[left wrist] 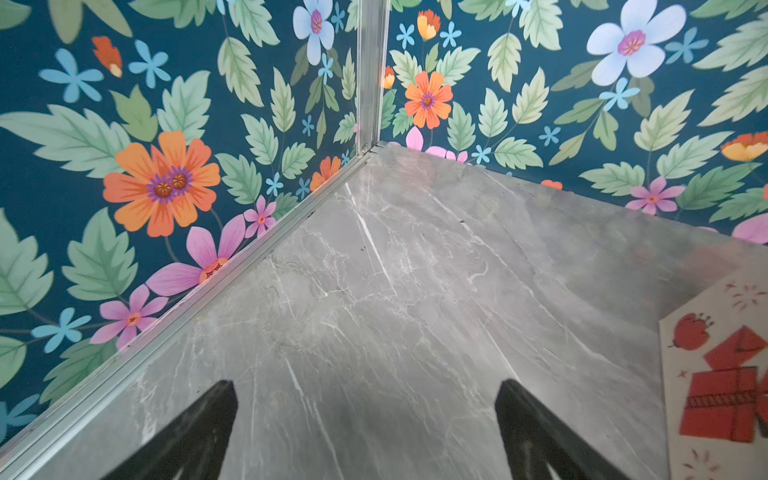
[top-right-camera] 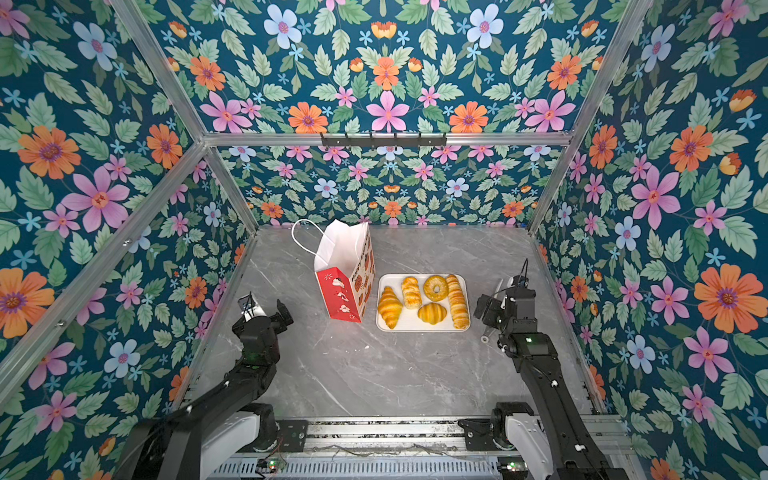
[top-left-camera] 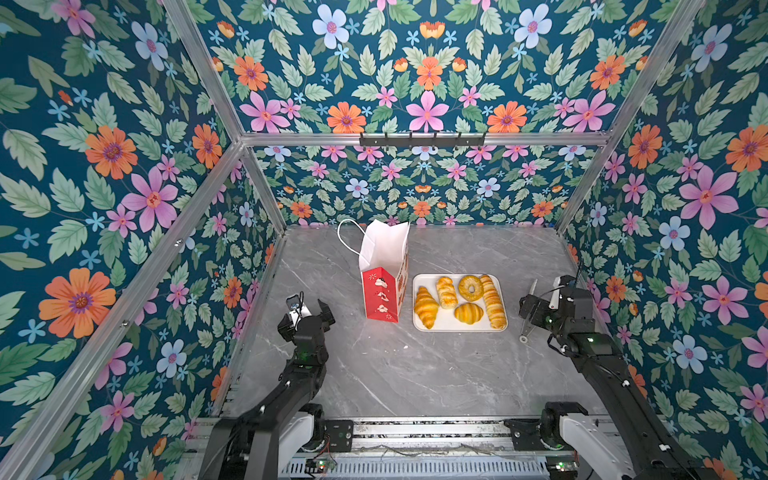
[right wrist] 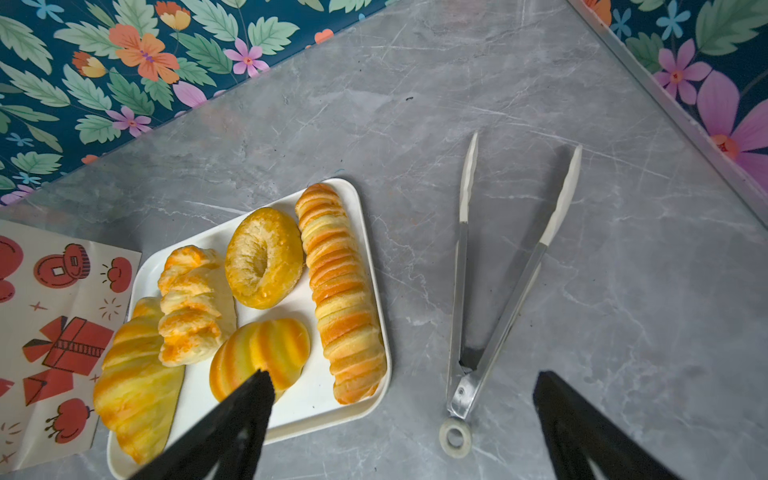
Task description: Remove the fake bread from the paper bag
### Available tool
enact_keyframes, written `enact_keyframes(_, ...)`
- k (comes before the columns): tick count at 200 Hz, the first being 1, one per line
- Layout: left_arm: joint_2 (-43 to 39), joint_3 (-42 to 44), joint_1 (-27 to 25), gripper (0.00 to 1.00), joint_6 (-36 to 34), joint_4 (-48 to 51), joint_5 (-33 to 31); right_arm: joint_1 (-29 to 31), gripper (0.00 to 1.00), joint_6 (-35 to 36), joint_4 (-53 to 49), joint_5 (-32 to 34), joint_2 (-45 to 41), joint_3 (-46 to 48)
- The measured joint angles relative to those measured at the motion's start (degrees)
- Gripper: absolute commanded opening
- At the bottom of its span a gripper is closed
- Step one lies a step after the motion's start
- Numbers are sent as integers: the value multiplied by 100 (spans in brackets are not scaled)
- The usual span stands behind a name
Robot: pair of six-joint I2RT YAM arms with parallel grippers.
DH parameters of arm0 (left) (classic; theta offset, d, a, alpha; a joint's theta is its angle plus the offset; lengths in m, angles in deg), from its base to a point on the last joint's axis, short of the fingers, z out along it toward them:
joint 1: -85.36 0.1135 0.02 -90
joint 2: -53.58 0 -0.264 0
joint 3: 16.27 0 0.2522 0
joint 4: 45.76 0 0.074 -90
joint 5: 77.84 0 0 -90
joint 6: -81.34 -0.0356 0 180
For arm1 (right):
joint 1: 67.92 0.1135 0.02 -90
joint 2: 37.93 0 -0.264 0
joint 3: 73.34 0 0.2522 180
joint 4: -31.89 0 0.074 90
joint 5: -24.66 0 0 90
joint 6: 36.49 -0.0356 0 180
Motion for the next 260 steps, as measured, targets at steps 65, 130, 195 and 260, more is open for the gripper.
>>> enact_keyframes(65, 2487, -542, 240, 100, -839, -2135, 555, -2, 99, 411, 1154, 245, -238, 710)
enact_keyframes(130, 2774, -581, 306, 100, -968, -2789, 942, 2, 99, 929, 3777, 767, 1318, 1665)
enact_keyframes(195, 2776, -579, 308, 100, -986, -2852, 979, 7, 99, 1394, 6065, 739, 2747, 1860)
enact_keyframes(260, 2776, -579, 310, 100, -988, -2855, 994, 2, 99, 1641, 6806, 396, 3414, 1725)
